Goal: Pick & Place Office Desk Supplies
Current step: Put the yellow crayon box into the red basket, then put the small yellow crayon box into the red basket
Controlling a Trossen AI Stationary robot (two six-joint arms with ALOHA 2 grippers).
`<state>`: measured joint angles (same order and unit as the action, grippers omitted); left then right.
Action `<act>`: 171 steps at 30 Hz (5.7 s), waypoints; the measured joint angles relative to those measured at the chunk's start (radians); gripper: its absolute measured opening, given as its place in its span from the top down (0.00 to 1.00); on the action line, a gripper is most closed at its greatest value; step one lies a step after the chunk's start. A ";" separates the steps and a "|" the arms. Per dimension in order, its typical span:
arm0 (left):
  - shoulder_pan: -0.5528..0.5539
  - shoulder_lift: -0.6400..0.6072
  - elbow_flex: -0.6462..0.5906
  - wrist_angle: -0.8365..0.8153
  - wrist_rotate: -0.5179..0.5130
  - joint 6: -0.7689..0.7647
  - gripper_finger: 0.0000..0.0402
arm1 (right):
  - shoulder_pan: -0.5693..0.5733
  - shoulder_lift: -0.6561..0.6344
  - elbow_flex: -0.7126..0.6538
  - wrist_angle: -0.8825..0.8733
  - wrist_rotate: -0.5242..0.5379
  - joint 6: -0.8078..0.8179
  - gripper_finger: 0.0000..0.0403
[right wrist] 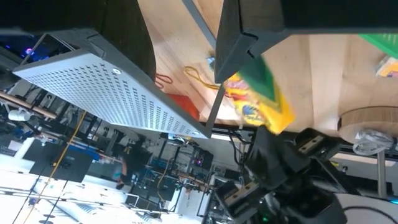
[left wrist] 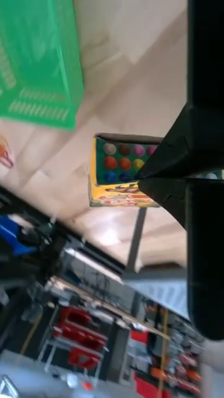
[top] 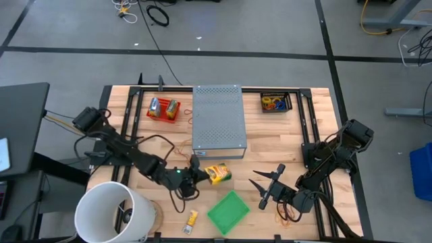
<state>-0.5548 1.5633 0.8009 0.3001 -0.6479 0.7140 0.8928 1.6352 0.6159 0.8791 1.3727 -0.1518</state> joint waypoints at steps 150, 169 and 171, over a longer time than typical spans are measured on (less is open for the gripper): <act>0.773 -0.366 0.003 -0.649 0.275 -0.694 0.70 | 0.000 0.000 0.000 -0.148 -0.069 0.165 0.57; 0.409 -0.435 0.003 -0.696 0.874 -0.915 0.70 | -0.011 0.000 0.000 -0.151 -0.072 0.200 0.57; 0.352 -0.425 0.003 -0.687 0.895 -0.981 0.70 | -0.017 0.000 0.000 -0.151 -0.089 0.200 0.57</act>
<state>-0.2027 1.1379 0.8037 -0.3866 0.2474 -0.2675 0.8763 1.6352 0.6155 0.7280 1.2834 0.0485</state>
